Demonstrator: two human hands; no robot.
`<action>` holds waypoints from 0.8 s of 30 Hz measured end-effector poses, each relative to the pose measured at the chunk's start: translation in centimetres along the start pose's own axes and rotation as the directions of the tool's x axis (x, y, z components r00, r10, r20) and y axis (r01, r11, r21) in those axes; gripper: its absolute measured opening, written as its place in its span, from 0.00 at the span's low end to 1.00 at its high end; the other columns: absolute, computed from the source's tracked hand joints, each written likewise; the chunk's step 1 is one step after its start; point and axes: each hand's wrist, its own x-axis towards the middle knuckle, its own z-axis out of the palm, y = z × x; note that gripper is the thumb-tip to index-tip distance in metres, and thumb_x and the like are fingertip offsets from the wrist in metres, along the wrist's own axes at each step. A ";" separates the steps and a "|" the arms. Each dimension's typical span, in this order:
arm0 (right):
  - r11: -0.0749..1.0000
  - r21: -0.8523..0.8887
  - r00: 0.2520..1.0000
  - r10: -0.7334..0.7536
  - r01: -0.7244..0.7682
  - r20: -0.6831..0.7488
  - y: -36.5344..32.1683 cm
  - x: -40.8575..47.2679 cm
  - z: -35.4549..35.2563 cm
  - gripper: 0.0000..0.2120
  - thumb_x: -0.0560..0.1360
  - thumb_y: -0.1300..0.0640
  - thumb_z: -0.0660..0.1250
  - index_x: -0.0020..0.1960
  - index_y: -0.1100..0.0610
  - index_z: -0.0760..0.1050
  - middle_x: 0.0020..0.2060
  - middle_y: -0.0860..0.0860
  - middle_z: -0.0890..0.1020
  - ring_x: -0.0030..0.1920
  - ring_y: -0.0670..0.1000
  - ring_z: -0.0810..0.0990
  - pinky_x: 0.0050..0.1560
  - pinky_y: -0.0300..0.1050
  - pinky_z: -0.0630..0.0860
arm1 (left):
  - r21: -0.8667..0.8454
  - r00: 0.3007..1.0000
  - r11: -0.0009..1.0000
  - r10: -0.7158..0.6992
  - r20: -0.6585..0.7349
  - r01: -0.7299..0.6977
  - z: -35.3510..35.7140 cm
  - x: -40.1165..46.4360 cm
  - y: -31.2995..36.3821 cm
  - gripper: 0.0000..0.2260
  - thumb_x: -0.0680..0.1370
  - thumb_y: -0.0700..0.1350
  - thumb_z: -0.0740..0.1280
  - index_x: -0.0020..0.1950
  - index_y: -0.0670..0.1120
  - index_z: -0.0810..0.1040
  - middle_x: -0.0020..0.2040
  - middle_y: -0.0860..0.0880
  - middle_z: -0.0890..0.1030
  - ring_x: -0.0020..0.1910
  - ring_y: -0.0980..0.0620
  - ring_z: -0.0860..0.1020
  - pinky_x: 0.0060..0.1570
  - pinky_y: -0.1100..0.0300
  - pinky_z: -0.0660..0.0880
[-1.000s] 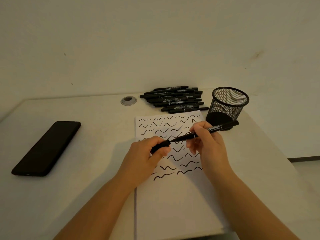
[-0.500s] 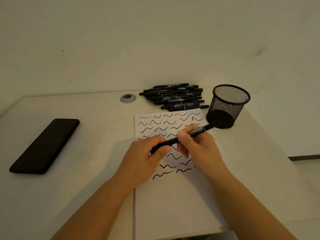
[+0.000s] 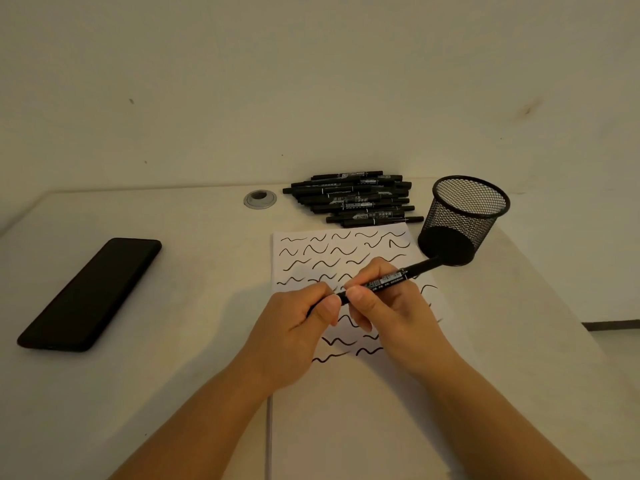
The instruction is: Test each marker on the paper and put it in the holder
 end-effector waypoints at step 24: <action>0.374 -0.914 0.973 -0.216 0.157 0.079 -7.8 4.4 -7.0 0.07 0.73 0.51 0.66 0.49 0.51 0.77 0.38 0.48 0.78 0.38 0.49 0.75 0.39 0.46 0.73 | 0.174 0.970 0.971 0.191 -0.154 -0.164 -0.9 9.7 6.8 0.06 0.75 0.56 0.61 0.50 0.58 0.71 0.35 0.60 0.77 0.34 0.64 0.76 0.32 0.71 0.70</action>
